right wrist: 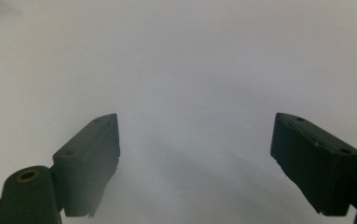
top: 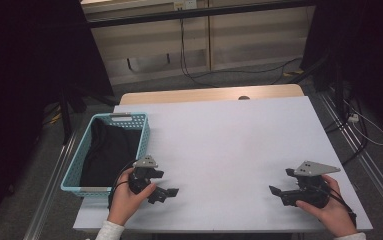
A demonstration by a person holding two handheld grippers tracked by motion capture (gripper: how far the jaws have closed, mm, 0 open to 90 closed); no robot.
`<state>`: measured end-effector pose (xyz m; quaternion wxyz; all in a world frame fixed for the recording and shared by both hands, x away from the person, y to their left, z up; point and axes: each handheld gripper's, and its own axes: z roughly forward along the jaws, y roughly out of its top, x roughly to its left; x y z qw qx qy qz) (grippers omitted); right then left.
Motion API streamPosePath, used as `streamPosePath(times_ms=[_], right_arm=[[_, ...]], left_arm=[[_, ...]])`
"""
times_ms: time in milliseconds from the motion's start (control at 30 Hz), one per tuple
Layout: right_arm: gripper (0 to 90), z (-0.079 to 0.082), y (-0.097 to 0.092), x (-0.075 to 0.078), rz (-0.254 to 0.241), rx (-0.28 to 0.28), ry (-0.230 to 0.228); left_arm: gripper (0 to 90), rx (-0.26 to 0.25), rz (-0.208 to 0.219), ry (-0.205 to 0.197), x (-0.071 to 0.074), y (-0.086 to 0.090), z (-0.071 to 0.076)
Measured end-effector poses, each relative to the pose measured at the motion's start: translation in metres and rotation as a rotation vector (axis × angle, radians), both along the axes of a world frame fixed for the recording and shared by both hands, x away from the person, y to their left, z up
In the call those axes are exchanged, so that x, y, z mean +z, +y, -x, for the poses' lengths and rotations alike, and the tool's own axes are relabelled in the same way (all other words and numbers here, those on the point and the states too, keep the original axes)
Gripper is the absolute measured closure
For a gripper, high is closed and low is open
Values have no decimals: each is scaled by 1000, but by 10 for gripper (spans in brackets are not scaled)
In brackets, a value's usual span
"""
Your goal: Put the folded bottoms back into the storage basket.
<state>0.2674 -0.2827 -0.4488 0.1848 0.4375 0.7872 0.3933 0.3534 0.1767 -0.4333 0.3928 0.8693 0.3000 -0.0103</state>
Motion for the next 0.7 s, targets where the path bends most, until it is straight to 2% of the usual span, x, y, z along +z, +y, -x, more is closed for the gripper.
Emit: streamPosePath(times_ms=[200, 333, 433, 500, 700], right_arm=[[148, -1, 1, -1, 16, 5, -2], [148, -2, 2, -1, 10, 8, 1], [147, -2, 3, -2, 10, 12, 1], [147, -2, 3, -2, 12, 13, 1], [147, 0, 4, -4, 29, 18, 7]], left_arm=[[74, 6, -2, -6, -1, 0, 0], [74, 7, 4, -3, -2, 0, 1], [74, 3, -12, -10, -2, 0, 1], [73, -3, -9, -1, -2, -2, 1], [73, -12, -5, -8, -1, -6, 1]])
